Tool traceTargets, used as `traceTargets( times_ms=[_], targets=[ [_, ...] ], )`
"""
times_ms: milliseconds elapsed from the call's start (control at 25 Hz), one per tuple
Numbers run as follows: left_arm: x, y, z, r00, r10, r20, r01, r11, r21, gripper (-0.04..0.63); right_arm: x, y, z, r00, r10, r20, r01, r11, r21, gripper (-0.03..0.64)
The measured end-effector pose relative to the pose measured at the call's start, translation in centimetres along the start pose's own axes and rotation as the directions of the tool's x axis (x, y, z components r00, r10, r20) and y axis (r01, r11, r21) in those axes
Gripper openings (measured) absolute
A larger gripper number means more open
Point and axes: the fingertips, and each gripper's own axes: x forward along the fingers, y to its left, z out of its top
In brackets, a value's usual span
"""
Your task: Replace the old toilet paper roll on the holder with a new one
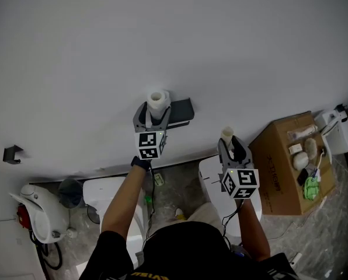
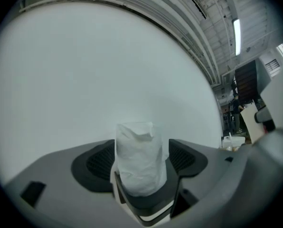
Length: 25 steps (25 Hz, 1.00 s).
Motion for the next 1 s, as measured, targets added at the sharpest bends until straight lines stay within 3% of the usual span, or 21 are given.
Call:
traceTargets(
  times_ms=[200, 360, 1000],
  targets=[
    [1.2, 0.1, 0.2, 1.0, 0.014, -0.011, -0.014, 1.0, 0.004, 0.36, 0.0, 0.5, 0.1, 1.0, 0.01, 0.0, -0.01, 1.0, -0.016, 0.17],
    [1.4, 0.4, 0.2, 0.999, 0.033, -0.018, -0.033, 0.999, 0.006, 0.29, 0.0, 0.0, 0.1, 1.0, 0.0, -0.002, 0.0, 1.0, -0.014, 0.169],
    [0.8, -0.9, 2.0, 0.999, -0.036, -0.019, 0.036, 0.998, 0.051, 0.285, 0.5, -0.3, 0.2, 1.0, 0.0, 0.0, 0.0, 1.0, -0.018, 0.17]
  ],
)
